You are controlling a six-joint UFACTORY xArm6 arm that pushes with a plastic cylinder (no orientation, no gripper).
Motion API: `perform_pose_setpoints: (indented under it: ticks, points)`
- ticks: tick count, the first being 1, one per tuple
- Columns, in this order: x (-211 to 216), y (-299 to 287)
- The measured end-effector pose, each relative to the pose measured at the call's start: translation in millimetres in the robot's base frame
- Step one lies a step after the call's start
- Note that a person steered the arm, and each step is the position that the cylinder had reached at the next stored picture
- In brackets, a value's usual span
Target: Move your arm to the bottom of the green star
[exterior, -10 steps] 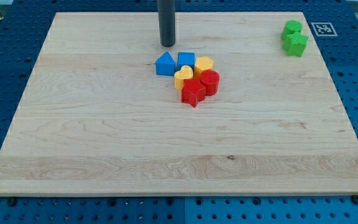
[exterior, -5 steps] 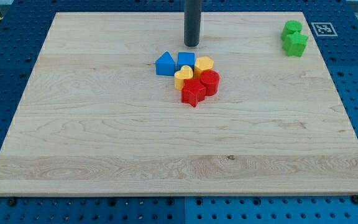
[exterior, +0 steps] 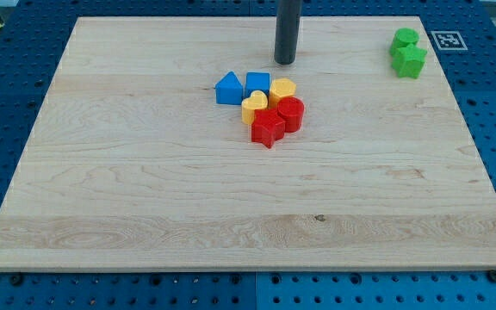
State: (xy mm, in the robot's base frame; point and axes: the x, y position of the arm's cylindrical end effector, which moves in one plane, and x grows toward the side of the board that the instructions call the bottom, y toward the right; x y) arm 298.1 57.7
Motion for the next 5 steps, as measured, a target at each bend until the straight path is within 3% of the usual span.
perform_pose_setpoints:
  ticks: [5]
  points:
    - [23.7,87.5]
